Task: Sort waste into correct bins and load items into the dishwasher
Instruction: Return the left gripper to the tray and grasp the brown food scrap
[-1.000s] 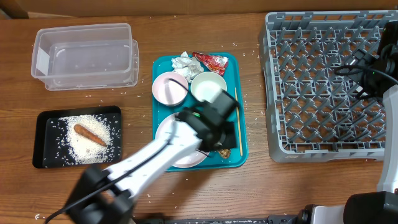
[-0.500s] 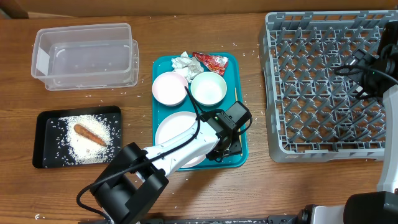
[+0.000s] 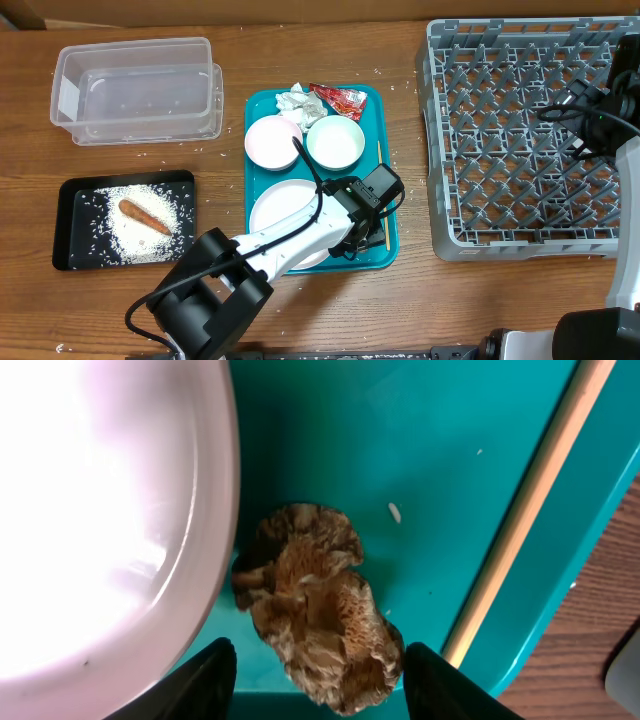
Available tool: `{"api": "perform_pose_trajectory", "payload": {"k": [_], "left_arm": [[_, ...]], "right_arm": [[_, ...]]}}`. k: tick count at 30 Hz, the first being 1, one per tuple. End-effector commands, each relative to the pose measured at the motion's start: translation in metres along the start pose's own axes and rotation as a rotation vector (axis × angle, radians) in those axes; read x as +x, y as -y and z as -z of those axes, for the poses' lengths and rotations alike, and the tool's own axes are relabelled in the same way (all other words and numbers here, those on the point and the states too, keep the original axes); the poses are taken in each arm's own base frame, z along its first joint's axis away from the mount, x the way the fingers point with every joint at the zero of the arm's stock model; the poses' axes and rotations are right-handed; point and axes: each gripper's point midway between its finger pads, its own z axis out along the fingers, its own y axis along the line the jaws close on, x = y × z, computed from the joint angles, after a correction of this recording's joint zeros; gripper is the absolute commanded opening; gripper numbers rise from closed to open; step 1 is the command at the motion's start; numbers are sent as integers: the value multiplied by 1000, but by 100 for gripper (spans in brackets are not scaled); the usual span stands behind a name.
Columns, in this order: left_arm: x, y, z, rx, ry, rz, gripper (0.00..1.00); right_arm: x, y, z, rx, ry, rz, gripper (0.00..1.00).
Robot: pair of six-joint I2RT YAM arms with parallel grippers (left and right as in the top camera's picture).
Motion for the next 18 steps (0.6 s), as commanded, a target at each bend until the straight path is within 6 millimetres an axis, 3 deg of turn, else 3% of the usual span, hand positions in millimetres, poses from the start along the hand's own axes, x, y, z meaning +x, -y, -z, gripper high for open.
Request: {"api": "perform_pose_trajectory", "payload": {"k": [1, 5, 11, 18], "left_arm": [[-6, -2, -7, -21, 16, 28, 57], [-7, -2, -8, -24, 22, 37, 57], [-7, -4, -20, -41, 13, 57, 67], [-4, -1, -23, -31, -10, 53, 54]], "right_arm": [[-6, 0, 7, -5, 26, -9, 100], [-6, 0, 7, -5, 26, -9, 100], [-6, 0, 7, -5, 26, -9, 100], [-6, 0, 7, -5, 26, -9, 100]]}}
